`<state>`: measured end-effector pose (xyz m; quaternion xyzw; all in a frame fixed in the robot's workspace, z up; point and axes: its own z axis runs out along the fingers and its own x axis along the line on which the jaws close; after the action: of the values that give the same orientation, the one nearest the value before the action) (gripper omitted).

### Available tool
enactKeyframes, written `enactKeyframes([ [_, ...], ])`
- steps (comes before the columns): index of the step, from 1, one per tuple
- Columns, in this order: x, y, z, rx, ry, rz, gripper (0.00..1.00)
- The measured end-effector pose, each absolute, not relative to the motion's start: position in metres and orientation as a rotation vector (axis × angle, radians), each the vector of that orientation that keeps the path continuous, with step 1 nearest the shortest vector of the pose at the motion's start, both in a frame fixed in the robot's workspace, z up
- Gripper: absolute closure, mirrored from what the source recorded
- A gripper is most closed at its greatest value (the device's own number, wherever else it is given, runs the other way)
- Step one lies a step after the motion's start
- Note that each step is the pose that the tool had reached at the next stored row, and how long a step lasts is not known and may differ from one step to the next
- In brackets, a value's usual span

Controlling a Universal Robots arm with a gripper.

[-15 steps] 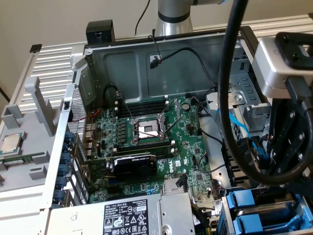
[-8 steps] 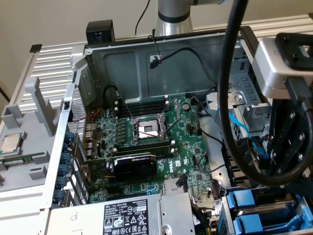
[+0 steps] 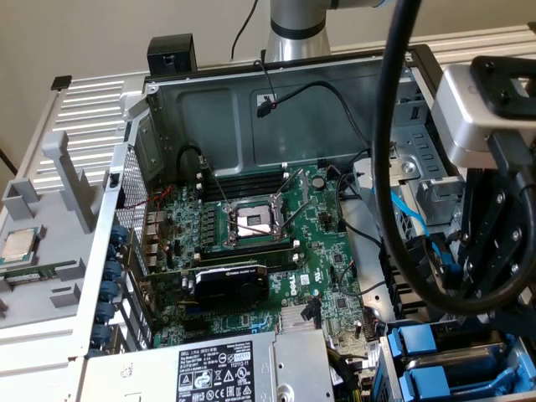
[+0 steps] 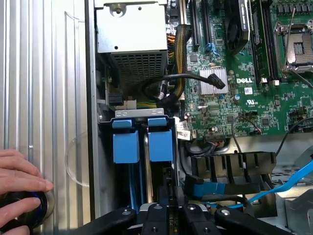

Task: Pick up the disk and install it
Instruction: 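Insert the first disk wire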

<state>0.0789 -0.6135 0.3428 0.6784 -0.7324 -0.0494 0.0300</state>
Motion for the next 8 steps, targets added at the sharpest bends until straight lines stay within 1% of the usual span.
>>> enactKeyframes([
  [8, 0.0789, -0.6119, 0.3429, 2.091, -2.258, -0.152, 0.83],
])
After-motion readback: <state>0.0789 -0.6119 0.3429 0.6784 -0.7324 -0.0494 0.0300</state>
